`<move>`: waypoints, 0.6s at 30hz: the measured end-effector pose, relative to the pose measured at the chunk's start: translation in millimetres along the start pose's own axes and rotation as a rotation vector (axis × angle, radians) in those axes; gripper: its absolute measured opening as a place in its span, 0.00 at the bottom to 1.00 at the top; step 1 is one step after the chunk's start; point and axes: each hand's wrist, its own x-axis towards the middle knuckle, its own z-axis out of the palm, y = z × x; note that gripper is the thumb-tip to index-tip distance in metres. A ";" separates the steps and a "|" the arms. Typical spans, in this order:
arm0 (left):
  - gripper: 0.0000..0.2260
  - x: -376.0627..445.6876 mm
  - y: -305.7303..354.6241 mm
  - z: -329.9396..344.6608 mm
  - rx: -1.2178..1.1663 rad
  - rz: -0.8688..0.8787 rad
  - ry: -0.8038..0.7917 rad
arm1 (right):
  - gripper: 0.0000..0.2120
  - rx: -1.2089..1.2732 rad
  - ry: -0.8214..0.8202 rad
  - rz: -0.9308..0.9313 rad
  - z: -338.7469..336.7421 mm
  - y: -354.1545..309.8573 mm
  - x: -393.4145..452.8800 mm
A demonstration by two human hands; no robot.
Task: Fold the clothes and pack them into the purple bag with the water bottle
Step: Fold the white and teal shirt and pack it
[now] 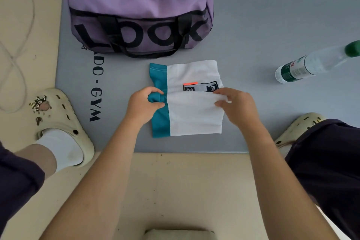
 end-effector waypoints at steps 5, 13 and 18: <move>0.10 -0.7 -3.4 2.7 0.207 0.125 0.103 | 0.14 -0.149 0.043 -0.163 -1.9 -0.4 -1.2; 0.07 5.5 27.5 -43.0 0.023 0.100 -0.206 | 0.06 0.373 -0.288 -0.051 -34.8 -8.0 4.6; 0.07 4.9 36.4 -70.0 -0.454 -0.015 -0.499 | 0.06 0.810 -0.412 0.004 -38.2 -15.5 9.6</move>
